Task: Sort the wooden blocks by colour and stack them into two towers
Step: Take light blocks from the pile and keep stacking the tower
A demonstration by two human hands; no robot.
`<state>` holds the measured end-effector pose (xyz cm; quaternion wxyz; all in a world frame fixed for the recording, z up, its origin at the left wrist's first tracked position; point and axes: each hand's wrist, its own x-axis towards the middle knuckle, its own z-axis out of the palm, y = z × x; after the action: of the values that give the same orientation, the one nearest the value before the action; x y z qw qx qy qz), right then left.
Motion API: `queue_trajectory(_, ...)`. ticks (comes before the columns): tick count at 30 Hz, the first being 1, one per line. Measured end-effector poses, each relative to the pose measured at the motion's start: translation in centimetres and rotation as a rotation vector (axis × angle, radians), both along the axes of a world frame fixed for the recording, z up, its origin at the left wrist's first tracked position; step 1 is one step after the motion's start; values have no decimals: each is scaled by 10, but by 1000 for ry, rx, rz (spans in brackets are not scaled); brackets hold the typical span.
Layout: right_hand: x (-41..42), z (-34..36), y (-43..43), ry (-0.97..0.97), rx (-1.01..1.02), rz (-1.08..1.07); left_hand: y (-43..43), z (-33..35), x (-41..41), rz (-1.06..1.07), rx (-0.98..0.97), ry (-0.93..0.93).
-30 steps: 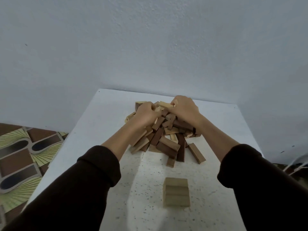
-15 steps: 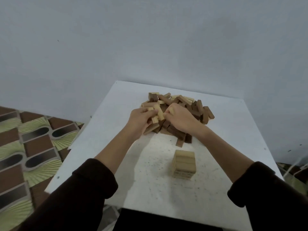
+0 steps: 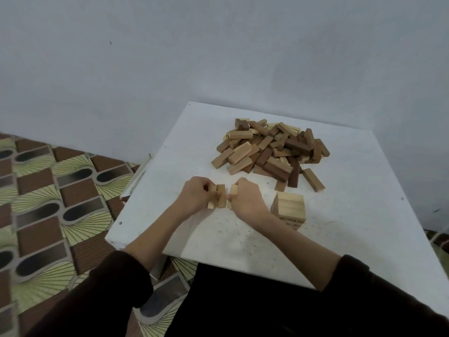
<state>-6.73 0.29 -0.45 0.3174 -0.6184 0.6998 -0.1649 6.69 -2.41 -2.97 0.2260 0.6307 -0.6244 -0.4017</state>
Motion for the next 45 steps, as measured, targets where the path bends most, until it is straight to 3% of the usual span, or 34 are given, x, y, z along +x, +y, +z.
queue_trajectory(6,5,-11,1,155,35,74,0,-9,5,-35,-79,-36)
queue_trajectory(10,4,-22,-4,59,-37,6,-2,-17,5,-25,-222,-89)
queue_trajectory(17,3,-30,-8,-49,-66,-41,1,-23,7,31,-275,13)
queue_trajectory(24,-2,-32,-6,-139,-107,97,6,-16,22,-259,-192,26)
queue_trajectory(45,-6,-49,2,-295,-130,187,8,-36,27,-213,-235,200)
